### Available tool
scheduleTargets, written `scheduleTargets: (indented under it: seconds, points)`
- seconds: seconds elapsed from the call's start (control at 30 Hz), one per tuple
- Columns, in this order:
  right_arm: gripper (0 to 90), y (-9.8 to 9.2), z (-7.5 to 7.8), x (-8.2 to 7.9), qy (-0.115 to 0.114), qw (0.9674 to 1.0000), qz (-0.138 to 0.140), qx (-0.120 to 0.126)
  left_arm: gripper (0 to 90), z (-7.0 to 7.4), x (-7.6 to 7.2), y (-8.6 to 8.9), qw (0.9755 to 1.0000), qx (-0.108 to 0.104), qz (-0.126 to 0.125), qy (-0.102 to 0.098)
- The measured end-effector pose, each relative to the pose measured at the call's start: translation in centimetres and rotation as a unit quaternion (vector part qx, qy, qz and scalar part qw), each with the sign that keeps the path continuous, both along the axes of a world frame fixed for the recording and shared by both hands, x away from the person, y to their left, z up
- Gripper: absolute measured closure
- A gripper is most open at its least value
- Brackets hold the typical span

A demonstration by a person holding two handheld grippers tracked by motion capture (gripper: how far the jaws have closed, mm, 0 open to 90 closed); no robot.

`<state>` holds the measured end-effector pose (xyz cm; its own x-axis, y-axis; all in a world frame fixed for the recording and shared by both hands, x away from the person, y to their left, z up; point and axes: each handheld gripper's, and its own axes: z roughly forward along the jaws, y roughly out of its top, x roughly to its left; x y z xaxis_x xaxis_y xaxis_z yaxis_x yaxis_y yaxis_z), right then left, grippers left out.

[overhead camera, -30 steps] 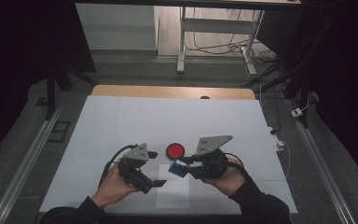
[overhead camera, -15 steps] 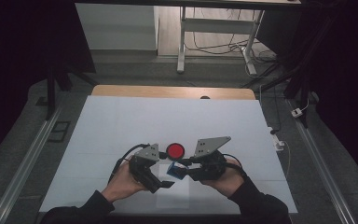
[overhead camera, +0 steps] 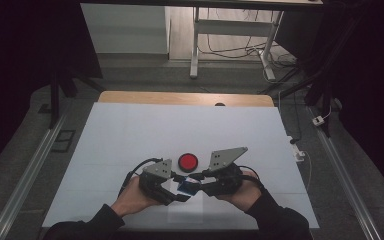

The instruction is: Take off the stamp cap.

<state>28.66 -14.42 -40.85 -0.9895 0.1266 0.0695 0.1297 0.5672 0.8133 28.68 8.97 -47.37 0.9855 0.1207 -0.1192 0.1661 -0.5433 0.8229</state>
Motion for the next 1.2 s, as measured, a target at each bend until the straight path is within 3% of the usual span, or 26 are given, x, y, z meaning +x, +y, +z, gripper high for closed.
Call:
scheduleTargets:
  seconds: [0.37, 0.77, 0.97, 1.2]
  points:
    - [70.0, -0.4, 0.0, 0.2, -0.003, 0.9998, 0.014, 0.013, 63.3, -0.1, 0.1, 0.5, 0.9995, -0.027, -0.016, 0.011]
    - [69.7, -0.9, 0.1, 0.5, 0.003, 0.9988, 0.037, 0.033, 68.4, 0.1, 0.3, 0.9, 0.9979, -0.051, -0.036, 0.017]
    - [69.8, -1.0, 0.1, 0.6, 0.01, 0.9982, 0.039, 0.045, 69.0, 0.3, 0.3, 1.0, 0.9976, -0.054, -0.04, 0.015]
    - [70.3, -0.9, 0.2, 0.2, -0.022, 0.9982, 0.035, 0.044, 69.2, 0.3, 0.6, 1.1, 0.9974, -0.054, -0.031, 0.037]
